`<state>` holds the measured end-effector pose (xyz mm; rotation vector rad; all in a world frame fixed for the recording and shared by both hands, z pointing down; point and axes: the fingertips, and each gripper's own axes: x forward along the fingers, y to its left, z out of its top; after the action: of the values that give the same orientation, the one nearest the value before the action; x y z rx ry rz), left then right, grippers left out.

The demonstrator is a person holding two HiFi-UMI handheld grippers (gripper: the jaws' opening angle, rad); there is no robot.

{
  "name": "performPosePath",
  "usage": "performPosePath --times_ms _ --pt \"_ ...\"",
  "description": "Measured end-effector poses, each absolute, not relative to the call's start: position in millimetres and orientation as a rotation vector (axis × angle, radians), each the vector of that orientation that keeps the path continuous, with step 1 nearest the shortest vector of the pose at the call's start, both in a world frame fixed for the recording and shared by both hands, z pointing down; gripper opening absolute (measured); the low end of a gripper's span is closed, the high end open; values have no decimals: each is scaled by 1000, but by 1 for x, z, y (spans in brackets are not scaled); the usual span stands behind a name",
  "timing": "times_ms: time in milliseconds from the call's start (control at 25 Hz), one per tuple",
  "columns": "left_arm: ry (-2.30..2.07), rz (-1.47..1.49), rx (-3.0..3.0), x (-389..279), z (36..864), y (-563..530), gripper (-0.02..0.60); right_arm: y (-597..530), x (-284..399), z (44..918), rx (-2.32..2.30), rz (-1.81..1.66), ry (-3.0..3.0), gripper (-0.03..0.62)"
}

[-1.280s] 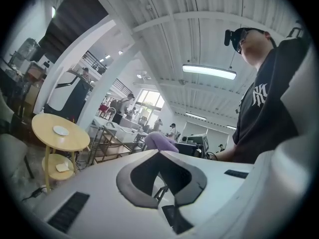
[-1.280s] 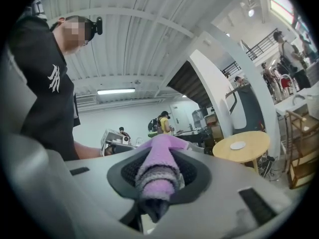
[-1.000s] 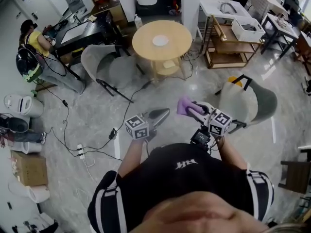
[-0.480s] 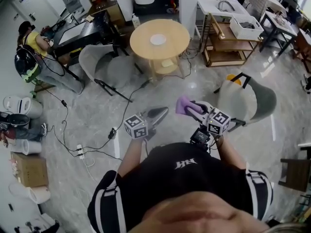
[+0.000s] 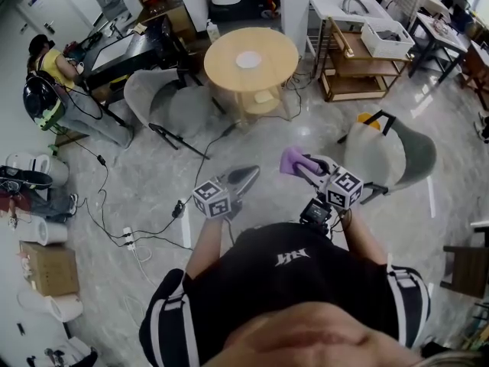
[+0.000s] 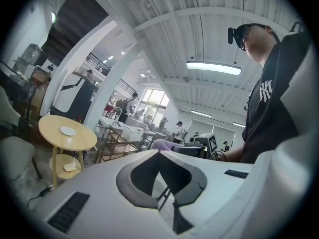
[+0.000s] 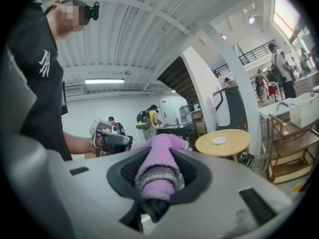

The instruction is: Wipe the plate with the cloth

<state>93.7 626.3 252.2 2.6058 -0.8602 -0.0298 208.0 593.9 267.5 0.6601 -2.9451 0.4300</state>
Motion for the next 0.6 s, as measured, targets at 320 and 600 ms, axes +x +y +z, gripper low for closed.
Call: performPosePath --times_ms 320,600 --pt "-1421 81 2478 13 262 600 12 540 289 277 1289 457 -2713 100" --pt "-1453 66 2427 16 277 603 13 547 299 280 1369 466 -2694 100"
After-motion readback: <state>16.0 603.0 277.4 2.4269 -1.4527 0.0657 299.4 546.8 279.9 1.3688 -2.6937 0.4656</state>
